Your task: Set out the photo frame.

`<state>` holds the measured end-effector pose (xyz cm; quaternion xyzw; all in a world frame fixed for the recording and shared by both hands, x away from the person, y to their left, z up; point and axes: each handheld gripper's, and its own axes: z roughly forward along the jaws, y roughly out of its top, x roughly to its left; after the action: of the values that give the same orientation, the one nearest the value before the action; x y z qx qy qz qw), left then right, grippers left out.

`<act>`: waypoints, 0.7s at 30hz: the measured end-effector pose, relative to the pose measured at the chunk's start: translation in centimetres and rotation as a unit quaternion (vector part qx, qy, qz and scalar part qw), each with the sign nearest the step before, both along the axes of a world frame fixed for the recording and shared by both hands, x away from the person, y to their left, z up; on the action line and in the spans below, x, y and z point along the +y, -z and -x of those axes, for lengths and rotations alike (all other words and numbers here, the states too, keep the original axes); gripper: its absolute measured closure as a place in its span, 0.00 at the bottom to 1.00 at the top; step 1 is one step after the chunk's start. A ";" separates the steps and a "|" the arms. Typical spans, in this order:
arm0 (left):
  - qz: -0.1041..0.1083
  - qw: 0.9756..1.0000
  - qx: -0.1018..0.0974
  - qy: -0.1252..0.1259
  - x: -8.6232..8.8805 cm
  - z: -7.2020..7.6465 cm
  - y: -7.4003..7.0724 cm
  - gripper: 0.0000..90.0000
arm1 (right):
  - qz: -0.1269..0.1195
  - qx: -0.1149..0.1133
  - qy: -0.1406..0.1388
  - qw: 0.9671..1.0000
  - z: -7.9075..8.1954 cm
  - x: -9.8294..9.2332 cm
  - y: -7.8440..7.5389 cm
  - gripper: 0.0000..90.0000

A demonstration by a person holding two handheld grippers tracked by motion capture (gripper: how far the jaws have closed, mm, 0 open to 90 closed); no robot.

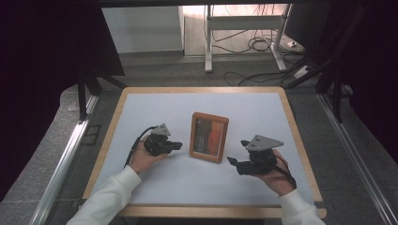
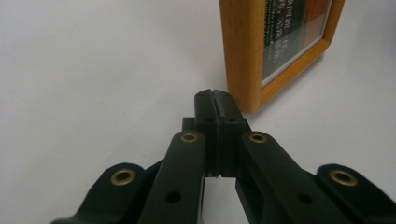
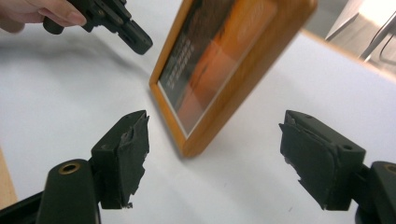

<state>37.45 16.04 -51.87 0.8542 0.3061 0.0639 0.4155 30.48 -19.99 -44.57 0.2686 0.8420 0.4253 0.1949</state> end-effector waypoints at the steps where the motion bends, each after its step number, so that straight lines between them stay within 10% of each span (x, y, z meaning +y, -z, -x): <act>1: 0.000 1.000 0.001 -0.002 0.0 0.0 0.0 1.00 | -0.005 0.004 0.004 1.000 0.0 -0.3 0.4 0.26; 21: -0.005 1.000 0.017 0.010 -2.0 0.1 1.1 1.00 | -0.006 0.019 0.030 0.999 0.7 -1.9 2.8 0.26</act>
<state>37.38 14.08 -52.97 0.8603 0.3044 0.0467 0.4063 29.74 -21.87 -47.34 0.3032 0.8343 0.4195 0.1899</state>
